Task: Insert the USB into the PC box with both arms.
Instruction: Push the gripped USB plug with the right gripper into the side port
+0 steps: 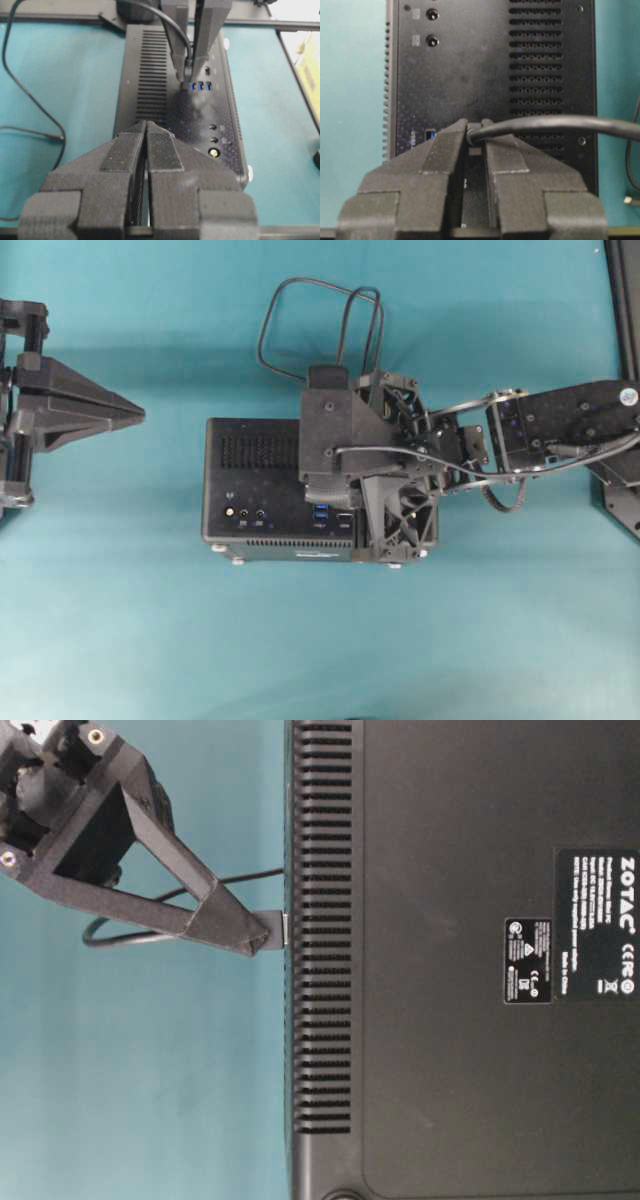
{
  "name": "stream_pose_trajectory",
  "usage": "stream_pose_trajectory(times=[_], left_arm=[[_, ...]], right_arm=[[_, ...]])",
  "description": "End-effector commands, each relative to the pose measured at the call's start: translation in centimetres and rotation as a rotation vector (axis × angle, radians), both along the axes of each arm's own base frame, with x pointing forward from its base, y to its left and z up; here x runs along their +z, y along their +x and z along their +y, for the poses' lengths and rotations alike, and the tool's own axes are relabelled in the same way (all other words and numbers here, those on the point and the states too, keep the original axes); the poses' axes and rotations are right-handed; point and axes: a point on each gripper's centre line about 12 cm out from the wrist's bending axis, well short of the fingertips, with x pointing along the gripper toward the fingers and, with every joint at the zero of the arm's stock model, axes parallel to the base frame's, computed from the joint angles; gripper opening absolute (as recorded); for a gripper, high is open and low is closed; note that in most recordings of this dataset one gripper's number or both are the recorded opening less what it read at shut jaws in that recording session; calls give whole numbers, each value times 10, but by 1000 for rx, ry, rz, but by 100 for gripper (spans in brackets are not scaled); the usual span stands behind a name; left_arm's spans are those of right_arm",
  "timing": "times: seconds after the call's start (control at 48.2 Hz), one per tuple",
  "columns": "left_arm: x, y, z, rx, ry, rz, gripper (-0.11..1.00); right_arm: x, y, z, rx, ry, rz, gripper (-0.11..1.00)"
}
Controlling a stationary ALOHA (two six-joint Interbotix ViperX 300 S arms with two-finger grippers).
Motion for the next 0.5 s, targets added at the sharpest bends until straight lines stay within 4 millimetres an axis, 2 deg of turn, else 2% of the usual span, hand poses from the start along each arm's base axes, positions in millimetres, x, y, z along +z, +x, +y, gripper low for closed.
stream_pose_trajectory(times=[0.0,0.291,0.394,0.477], left_arm=[[7,1,0,-1,1,-25,0],[8,1,0,-1,1,-26,0],[8,1,0,-1,1,-26,0],[8,1,0,-1,1,-26,0]], right_arm=[[4,0,3,-3,12,-13,10],[9,-2,3,-1,14,-27,14],[13,-3,3,-1,15,-36,23],[16,-4,2,-3,16,-42,38]])
